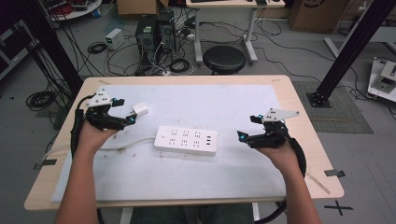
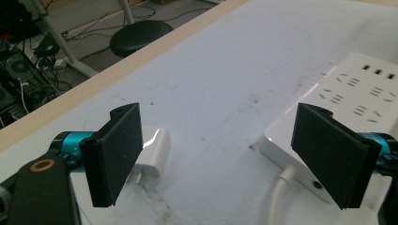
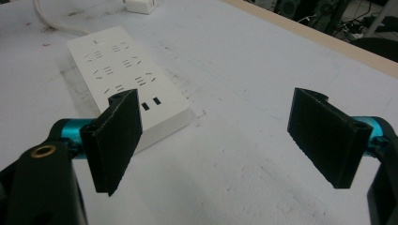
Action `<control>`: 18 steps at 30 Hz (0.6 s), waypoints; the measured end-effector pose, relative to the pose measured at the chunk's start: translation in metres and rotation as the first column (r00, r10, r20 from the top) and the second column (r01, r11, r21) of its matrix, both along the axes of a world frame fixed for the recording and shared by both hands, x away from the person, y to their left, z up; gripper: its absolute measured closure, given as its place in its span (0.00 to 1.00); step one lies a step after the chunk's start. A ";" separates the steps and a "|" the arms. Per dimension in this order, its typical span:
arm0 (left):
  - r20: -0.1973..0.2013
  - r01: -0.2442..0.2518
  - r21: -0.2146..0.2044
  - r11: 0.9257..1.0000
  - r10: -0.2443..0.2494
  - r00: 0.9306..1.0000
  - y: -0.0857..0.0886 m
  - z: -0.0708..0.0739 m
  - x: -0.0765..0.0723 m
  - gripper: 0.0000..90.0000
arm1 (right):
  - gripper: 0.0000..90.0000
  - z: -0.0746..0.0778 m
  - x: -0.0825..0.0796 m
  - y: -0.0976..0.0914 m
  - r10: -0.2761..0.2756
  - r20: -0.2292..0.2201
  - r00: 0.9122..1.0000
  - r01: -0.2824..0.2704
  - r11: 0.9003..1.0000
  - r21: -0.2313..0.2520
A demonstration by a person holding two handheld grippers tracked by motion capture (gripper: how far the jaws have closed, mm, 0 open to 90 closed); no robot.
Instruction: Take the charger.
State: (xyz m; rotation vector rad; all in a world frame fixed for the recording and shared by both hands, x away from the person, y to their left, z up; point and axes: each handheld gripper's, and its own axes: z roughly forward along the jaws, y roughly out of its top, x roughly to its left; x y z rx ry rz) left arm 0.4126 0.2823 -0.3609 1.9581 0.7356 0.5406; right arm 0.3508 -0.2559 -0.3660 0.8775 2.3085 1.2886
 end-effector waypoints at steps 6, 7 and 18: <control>-0.056 -0.025 0.008 1.000 0.025 0.998 0.005 -0.014 0.045 0.19 | 0.20 -0.002 -0.001 0.004 0.001 -0.005 1.000 -0.001 1.000 -0.011; -0.057 -0.034 0.005 0.999 0.035 0.998 0.006 -0.019 0.051 0.19 | 0.20 -0.003 -0.002 0.005 0.003 -0.009 1.000 -0.003 1.000 -0.013; -0.165 -0.039 0.029 0.999 0.043 0.985 0.008 -0.067 0.092 0.19 | 0.20 -0.005 -0.004 0.011 0.009 -0.018 1.000 -0.009 0.999 -0.031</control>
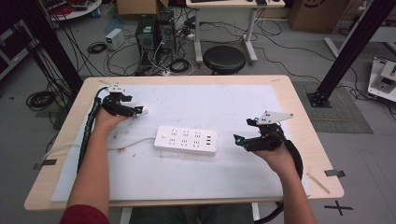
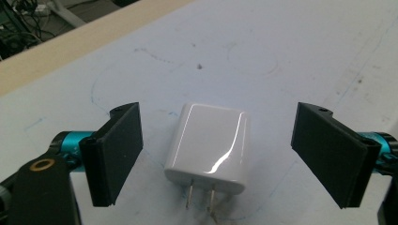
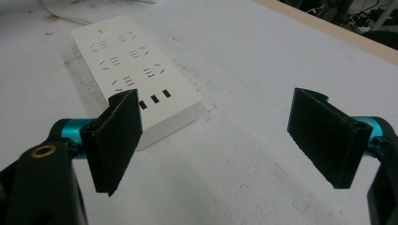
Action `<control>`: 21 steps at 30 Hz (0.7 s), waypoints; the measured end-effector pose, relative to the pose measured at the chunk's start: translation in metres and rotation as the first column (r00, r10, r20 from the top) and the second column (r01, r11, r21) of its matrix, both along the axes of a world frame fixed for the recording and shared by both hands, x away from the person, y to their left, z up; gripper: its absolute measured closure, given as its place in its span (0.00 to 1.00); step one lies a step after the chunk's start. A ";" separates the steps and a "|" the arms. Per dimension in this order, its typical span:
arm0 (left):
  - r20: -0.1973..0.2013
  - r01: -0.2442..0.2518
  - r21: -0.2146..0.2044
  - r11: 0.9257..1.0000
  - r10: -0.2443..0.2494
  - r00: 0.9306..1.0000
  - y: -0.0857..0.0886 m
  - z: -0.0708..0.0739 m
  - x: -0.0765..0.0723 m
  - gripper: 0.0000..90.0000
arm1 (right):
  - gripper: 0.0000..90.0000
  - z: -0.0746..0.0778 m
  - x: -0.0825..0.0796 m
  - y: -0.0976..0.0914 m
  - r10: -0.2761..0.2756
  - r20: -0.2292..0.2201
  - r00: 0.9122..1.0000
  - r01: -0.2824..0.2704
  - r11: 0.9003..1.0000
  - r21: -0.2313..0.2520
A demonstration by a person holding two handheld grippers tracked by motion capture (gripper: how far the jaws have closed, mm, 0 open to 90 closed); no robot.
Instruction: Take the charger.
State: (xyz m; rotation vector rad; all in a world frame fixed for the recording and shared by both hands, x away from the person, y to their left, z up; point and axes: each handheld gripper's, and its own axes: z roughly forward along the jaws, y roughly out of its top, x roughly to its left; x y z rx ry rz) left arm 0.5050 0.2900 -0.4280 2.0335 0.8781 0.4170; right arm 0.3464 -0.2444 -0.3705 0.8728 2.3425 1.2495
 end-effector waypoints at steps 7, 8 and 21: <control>-0.027 0.001 0.010 1.000 -0.001 1.000 0.000 -0.014 0.006 0.19 | 0.20 -0.003 0.003 0.005 0.003 -0.010 1.000 -0.003 1.000 -0.008; -0.027 0.001 0.015 1.000 0.000 1.000 -0.001 -0.015 0.007 0.19 | 0.20 -0.003 0.003 0.006 0.000 -0.012 1.000 0.000 1.000 -0.007; -0.032 0.031 0.037 0.999 -0.030 0.999 -0.003 -0.022 0.010 0.31 | 0.20 -0.004 0.005 0.011 0.008 -0.015 1.000 -0.009 1.000 -0.011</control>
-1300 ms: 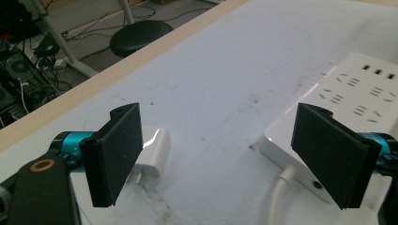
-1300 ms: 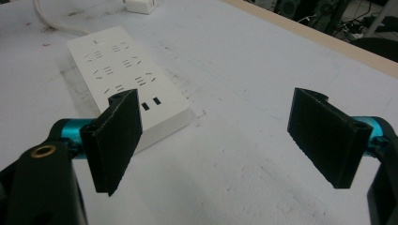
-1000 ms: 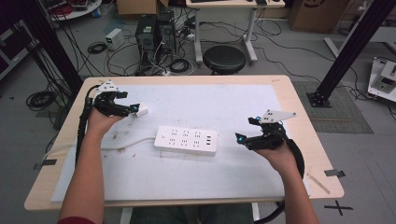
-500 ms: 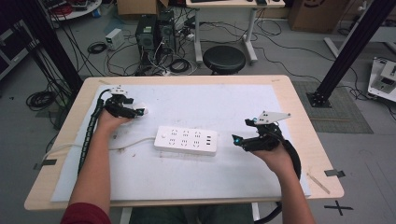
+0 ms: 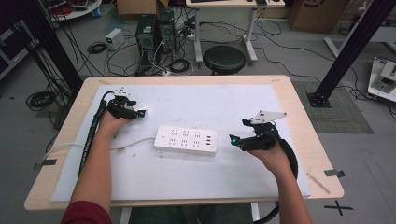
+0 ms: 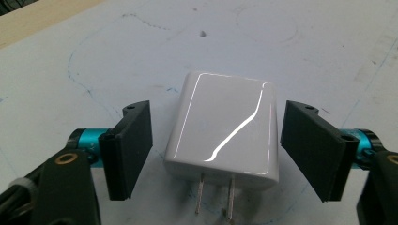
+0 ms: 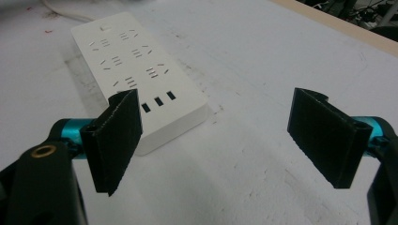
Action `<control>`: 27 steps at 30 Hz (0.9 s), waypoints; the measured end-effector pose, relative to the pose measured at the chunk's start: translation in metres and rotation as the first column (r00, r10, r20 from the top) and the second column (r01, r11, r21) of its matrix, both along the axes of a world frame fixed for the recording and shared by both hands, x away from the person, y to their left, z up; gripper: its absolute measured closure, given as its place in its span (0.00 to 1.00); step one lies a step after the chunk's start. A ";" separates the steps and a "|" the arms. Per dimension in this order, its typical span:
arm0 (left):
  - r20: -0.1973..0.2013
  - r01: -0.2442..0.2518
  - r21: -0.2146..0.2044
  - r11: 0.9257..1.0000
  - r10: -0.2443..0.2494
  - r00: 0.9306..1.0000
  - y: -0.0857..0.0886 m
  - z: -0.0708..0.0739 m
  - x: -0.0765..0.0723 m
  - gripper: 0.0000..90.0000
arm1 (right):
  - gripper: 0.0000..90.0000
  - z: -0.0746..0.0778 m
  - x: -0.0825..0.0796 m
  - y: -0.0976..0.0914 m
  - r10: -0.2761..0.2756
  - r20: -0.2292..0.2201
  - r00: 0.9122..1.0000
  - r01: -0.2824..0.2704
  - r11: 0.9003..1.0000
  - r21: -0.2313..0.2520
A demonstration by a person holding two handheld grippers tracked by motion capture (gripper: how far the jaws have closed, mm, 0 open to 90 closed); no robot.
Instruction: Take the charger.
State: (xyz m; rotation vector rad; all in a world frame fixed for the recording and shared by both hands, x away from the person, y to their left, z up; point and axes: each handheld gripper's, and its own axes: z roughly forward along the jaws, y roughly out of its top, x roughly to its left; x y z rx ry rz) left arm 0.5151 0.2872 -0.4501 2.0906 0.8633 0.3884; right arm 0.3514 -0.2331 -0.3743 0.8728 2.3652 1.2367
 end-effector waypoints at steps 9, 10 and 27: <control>-0.001 0.018 0.026 0.999 -0.018 1.000 -0.003 -0.001 0.000 0.42 | 0.20 0.000 -0.001 -0.001 0.000 -0.003 1.000 0.000 1.000 0.004; -0.002 0.018 0.029 0.999 -0.018 1.000 -0.003 -0.001 0.000 0.42 | 0.20 0.000 -0.001 -0.001 0.000 -0.002 1.000 0.000 1.000 0.003; 0.030 0.029 0.063 0.998 -0.031 0.999 -0.009 0.045 -0.030 0.47 | 0.20 0.008 -0.009 -0.002 0.025 0.017 1.000 -0.025 0.999 0.029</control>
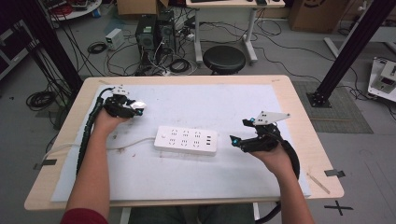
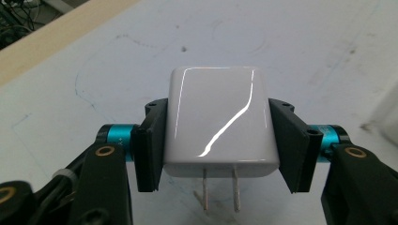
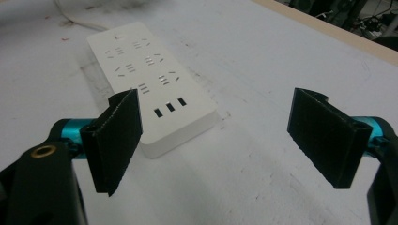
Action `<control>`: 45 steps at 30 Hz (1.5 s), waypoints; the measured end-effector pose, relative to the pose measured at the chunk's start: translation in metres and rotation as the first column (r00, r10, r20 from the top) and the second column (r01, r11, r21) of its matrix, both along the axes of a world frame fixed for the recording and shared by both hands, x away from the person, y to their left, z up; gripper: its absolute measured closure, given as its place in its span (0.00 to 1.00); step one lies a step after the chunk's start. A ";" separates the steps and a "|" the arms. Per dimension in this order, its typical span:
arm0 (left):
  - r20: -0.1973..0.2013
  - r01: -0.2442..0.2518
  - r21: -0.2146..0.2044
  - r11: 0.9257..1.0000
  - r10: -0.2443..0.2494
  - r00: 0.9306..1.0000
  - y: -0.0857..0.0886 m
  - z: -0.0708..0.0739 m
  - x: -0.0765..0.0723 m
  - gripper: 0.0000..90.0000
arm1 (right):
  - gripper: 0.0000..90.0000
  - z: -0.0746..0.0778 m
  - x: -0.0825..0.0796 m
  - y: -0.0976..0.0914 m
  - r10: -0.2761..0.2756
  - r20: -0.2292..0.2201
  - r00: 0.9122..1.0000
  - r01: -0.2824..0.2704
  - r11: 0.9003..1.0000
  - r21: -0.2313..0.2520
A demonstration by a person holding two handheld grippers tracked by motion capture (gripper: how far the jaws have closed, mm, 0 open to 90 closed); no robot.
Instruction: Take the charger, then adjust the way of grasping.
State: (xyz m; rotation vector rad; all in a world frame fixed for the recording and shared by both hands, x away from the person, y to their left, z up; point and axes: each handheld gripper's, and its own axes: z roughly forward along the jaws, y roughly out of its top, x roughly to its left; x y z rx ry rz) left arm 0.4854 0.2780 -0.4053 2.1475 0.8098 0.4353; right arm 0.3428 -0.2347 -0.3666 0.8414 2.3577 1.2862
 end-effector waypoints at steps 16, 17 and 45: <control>0.074 0.099 -0.026 0.995 -0.097 0.992 -0.030 0.041 -0.103 0.47 | 0.20 0.005 -0.023 0.004 0.066 0.015 0.998 -0.066 0.998 0.023; 0.080 0.110 -0.018 0.994 -0.108 0.991 -0.032 0.041 -0.108 0.47 | 0.20 0.004 -0.023 0.004 0.067 0.013 0.998 -0.067 0.998 0.021; 0.306 0.419 0.063 0.906 -0.417 0.856 -0.138 0.023 -0.183 0.47 | 0.20 -0.015 -0.022 0.055 0.214 -0.203 0.956 -0.168 0.960 0.223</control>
